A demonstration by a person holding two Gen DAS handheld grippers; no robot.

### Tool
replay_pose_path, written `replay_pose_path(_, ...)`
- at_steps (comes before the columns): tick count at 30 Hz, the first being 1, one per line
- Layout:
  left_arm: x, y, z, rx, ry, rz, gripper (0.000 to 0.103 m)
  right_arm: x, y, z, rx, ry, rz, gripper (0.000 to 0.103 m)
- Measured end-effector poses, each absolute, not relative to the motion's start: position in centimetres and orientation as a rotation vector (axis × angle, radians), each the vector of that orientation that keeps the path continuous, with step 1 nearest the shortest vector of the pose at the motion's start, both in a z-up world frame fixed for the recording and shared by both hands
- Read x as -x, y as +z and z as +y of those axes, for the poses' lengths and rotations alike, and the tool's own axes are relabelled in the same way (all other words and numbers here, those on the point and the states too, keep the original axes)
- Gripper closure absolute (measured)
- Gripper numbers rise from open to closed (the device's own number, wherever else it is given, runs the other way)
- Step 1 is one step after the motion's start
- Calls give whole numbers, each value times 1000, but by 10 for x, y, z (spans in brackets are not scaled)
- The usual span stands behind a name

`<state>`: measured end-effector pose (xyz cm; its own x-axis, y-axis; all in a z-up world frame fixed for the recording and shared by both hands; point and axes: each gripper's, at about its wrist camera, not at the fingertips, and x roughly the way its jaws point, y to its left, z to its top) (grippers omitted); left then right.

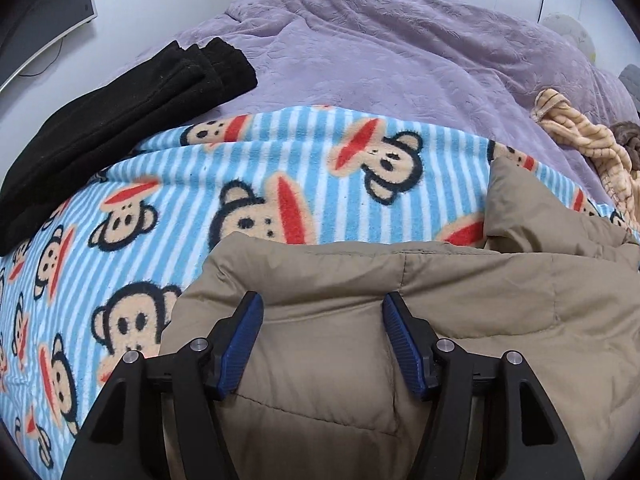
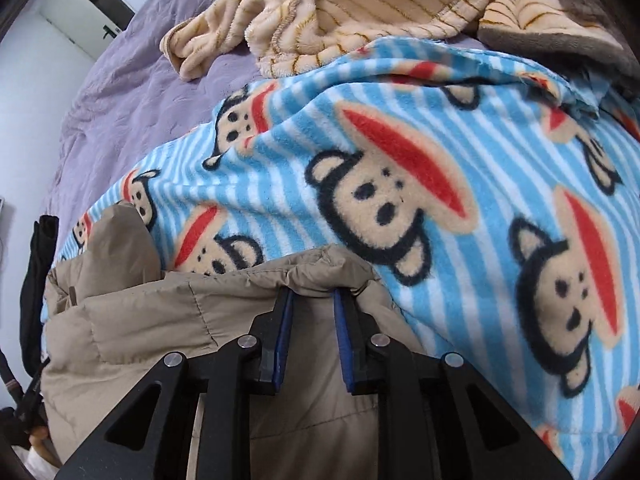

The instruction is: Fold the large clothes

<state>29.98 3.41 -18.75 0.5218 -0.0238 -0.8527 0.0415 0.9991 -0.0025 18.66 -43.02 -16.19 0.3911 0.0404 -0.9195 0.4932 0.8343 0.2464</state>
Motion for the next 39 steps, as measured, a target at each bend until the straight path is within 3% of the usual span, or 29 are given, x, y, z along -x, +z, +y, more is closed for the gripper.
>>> replay_pose_path(10, -289, -169, 31, -76, -12, 1058, 37, -189, -140, -413, -485, -331, 1159, 76)
replay_pose_path(14, -263, -149, 32, -116, -16, 1059, 37, -166, -116, -404, -504, -303, 1116, 59)
replay_pose_path(30, -157, -126, 31, -5, -25, 1217, 37, -40, -87, -372, -704, -229, 1142, 38)
replay_pose_path(31, -152, -127, 31, -3, -23, 1222, 35, -35, -87, -372, -711, -228, 1147, 38)
replay_pose_path(32, -148, -127, 31, -6, -18, 1223, 14, -30, -87, -371, -716, -227, 1151, 38)
replay_pose_path(33, -142, -126, 30, -8, -11, 1215, 1, -25, -87, -370, -718, -227, 1153, 38)
replay_pose_path(39, -118, -125, 20, -37, -15, 1205, 1, -8, -86, -368, -729, -217, 1171, 38)
